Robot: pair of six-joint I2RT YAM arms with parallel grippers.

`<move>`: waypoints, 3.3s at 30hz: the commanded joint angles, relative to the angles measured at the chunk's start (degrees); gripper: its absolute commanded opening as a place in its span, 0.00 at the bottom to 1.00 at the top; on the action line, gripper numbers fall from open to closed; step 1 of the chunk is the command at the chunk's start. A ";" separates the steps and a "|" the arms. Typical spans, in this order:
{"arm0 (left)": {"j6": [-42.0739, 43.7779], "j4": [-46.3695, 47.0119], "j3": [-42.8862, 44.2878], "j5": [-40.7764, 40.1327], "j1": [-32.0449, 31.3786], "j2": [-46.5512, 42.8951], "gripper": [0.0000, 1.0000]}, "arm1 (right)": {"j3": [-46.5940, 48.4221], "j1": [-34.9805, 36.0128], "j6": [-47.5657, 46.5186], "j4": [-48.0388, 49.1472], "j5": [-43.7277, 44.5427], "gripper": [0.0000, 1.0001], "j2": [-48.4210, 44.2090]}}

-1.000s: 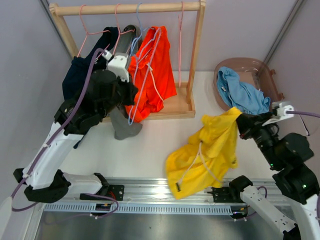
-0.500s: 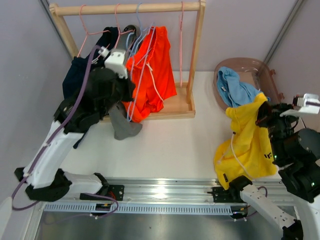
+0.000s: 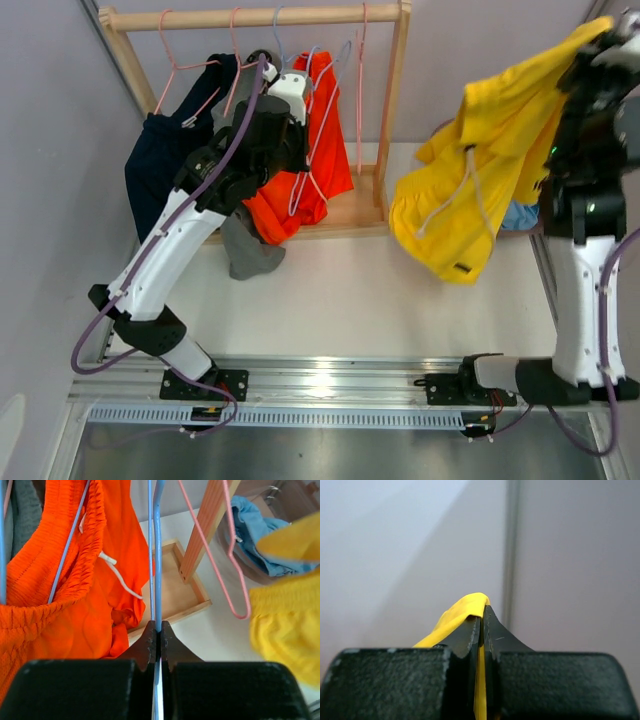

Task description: Remove the shorts from the hanger

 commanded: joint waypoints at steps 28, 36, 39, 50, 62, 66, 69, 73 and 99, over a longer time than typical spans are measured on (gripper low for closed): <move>0.49 2.51 22.64 3.32 5.78 17.68 0.00 | -55.70 -15.85 38.83 5.40 -38.48 0.99 -18.95; -0.39 10.69 24.12 1.82 7.81 21.63 0.00 | -70.22 2.78 44.28 -2.68 -36.63 0.99 -44.30; -1.09 13.68 24.57 1.91 7.81 21.81 0.00 | -70.14 8.33 42.44 -8.13 -32.86 1.00 -47.39; -2.23 14.39 23.70 3.40 8.07 24.44 0.04 | -66.80 11.33 42.52 -13.59 -30.65 0.99 -49.23; -2.41 13.85 18.68 4.54 8.07 23.66 0.71 | -65.92 11.33 44.01 -18.77 -31.71 0.99 -53.36; -2.06 13.60 17.27 4.63 8.07 20.85 0.76 | -64.69 11.41 44.28 -20.71 -32.06 0.99 -54.16; -2.58 12.63 16.57 5.59 7.81 17.95 0.84 | -63.20 11.33 44.28 -22.99 -31.80 0.99 -55.03; -3.29 12.72 12.18 8.40 6.84 12.33 0.97 | -62.40 11.33 44.54 -25.98 -30.92 0.99 -57.14; 7.78 7.00 -20.17 -0.83 7.97 -25.39 0.99 | -54.93 4.82 44.89 -36.36 -22.66 0.99 -49.86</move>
